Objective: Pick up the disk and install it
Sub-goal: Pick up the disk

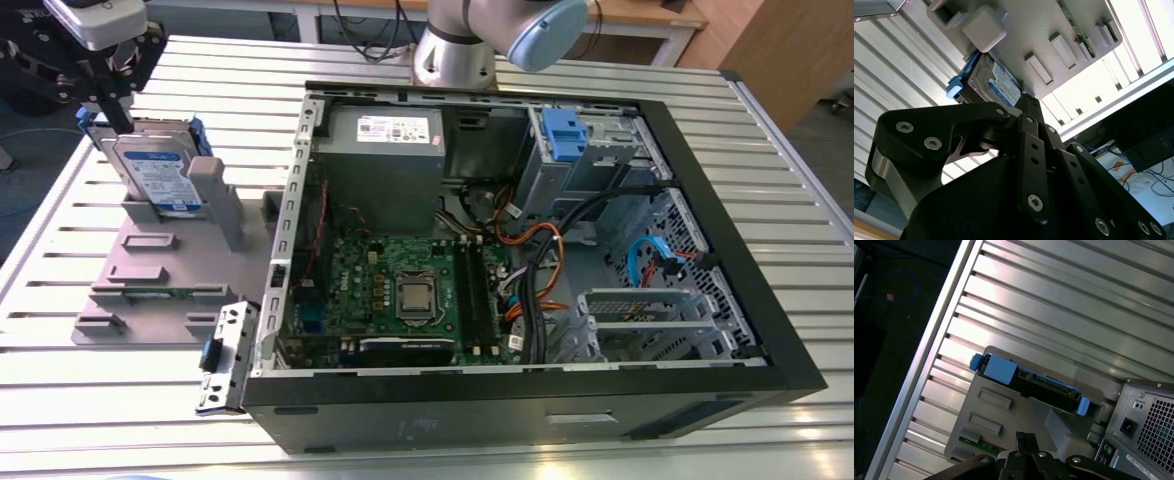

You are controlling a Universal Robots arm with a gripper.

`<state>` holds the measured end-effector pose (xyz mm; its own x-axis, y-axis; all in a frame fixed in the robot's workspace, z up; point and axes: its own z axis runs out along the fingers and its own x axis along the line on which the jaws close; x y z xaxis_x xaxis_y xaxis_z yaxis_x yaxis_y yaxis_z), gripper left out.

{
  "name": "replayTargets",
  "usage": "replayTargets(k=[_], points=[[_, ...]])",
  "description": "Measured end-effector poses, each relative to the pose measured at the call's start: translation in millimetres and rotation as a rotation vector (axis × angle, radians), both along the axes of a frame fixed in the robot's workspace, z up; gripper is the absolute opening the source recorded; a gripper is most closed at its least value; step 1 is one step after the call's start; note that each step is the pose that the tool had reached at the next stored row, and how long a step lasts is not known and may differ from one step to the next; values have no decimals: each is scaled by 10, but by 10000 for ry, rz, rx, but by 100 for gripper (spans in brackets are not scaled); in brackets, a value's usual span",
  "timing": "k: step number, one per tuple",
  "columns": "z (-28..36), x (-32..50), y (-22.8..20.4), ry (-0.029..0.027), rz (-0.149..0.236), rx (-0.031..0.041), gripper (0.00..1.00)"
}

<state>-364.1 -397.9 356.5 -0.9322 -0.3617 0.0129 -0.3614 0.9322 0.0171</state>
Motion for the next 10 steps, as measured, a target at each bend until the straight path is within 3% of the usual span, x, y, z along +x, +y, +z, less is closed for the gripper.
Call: replayTargets(k=[10], points=[[0, 0, 0, 0, 91, 0, 11]])
